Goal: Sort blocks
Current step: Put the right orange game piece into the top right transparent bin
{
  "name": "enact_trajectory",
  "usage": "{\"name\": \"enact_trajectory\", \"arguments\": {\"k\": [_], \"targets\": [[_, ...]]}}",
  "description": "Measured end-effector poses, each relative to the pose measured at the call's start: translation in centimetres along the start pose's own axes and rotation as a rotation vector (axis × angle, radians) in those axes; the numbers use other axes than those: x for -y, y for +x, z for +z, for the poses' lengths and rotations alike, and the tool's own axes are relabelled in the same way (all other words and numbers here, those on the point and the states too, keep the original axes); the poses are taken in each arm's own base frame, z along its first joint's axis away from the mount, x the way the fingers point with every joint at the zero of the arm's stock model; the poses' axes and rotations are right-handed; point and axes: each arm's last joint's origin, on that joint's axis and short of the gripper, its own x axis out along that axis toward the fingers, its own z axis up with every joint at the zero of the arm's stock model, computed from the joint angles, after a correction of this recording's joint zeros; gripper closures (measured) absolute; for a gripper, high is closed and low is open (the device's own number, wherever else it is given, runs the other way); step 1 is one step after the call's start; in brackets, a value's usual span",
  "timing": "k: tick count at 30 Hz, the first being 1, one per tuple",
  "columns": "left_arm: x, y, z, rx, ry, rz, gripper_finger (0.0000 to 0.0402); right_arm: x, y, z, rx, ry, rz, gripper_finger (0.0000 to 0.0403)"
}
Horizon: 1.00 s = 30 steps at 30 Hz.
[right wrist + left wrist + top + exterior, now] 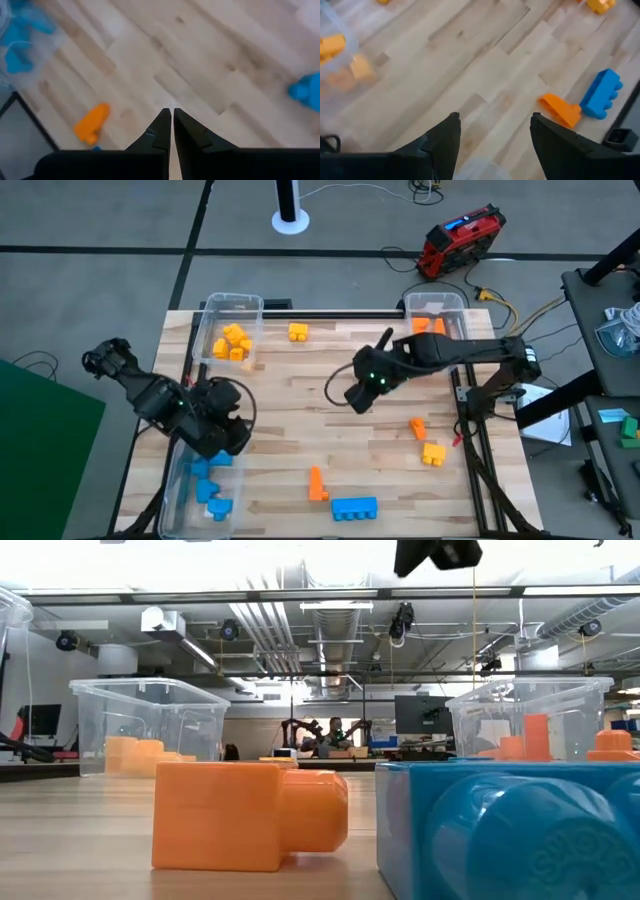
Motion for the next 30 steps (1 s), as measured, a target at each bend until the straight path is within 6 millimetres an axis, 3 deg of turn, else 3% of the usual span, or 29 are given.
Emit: {"name": "enact_trajectory", "arguments": {"k": [9,15,23,30], "targets": [[0.1,1.5,1.7,0.066,0.124,0.070,0.0190,-1.6,-0.2,-2.4,-0.039,0.136,0.006,0.0390],[0.2,2.6,2.5,0.101,0.194,0.131,0.0190,-2.2,-0.3,-3.8,-0.072,0.112,-0.007,0.0390],[1.3,3.8,3.3,0.144,0.202,0.112,0.0190,1.0,-0.7,-4.1,-0.203,0.122,-0.287,0.0390],[2.1,4.8,3.7,0.142,0.237,0.102,0.0190,2.7,-1.3,-5.0,-0.207,0.112,-0.295,0.0390]]}}
